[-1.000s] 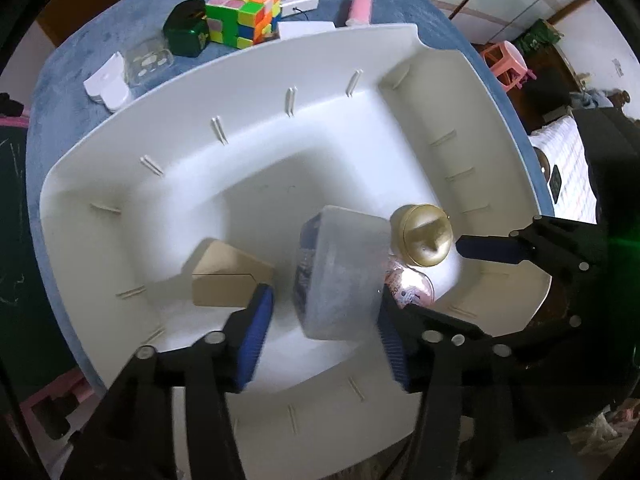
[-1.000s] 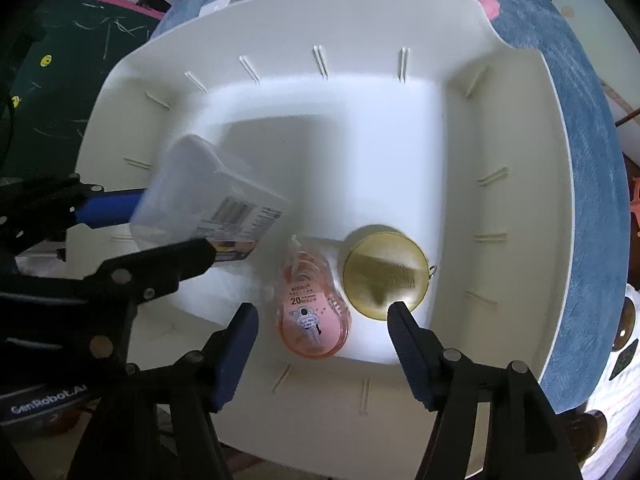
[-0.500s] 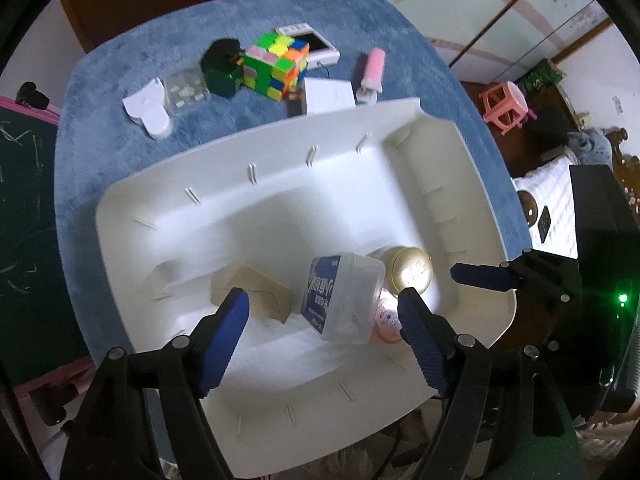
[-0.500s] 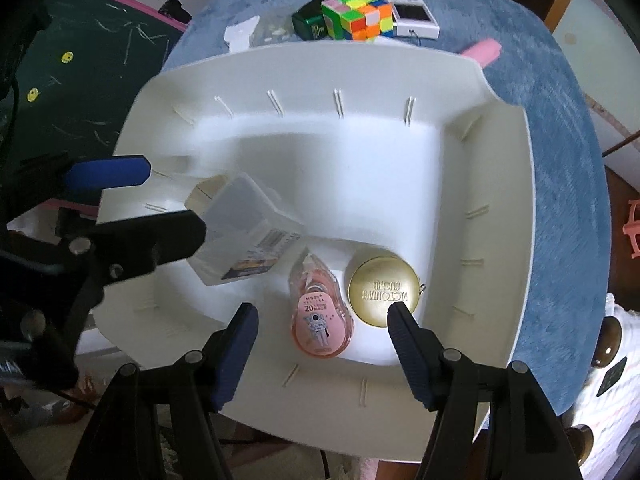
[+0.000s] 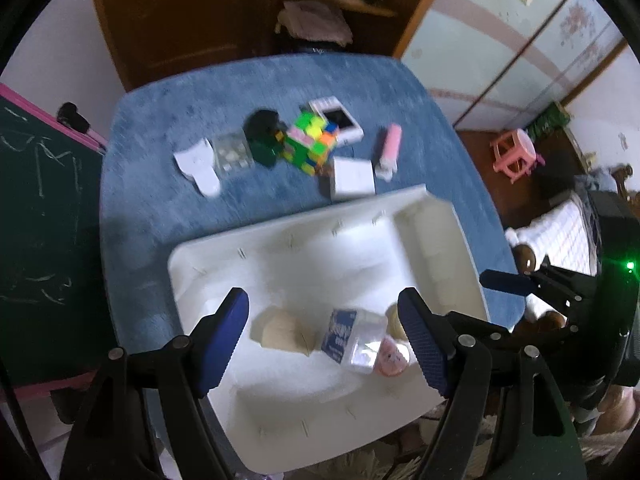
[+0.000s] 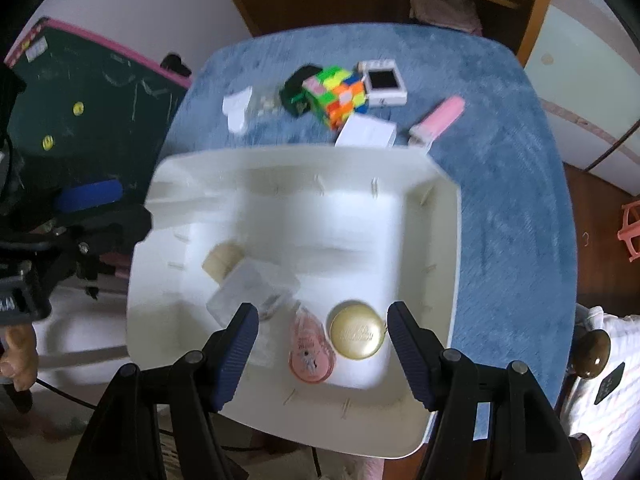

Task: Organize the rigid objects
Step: 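Lift both open tools away from the tray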

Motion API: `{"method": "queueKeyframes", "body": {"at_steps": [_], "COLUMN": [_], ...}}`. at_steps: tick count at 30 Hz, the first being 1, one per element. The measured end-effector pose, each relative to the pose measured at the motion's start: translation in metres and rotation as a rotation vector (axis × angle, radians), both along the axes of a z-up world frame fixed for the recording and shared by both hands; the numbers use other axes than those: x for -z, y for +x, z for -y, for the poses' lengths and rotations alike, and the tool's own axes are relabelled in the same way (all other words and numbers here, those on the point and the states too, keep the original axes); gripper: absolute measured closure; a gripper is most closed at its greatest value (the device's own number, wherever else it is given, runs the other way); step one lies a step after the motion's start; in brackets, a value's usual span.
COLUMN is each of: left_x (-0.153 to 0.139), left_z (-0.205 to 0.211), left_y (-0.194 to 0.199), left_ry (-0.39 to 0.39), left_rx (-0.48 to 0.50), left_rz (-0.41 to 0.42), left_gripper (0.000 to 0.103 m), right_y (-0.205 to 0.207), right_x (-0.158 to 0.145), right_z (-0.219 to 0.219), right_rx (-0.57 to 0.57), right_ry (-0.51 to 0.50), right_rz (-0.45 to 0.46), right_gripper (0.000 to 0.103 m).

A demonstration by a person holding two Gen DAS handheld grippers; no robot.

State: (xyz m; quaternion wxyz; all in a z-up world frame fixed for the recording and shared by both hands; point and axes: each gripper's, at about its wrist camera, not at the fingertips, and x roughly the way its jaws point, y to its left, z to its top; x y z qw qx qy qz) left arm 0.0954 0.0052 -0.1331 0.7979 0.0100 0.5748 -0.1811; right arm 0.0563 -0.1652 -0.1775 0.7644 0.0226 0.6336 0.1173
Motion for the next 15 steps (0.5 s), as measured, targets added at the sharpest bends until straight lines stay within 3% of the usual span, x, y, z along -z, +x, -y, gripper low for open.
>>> {"method": "queueKeyframes", "body": {"at_steps": [8,15], "left_x": [-0.042,-0.069], "left_z": [-0.017,-0.024], "left_y": [0.016,0.039], "left_ry": [-0.007,0.053], "left_rx": [-0.066,-0.094], "left_rz": [0.105,0.190], "left_gripper": [0.023,0.019], "right_y": [0.017,0.035], "right_x": [-0.032,-0.058], "right_z": [0.013,0.022], "right_rx": [0.033,0.034], "right_ry": [0.029,0.007], "right_rz": [0.073,0.129], "right_gripper": [0.035,0.035]}}
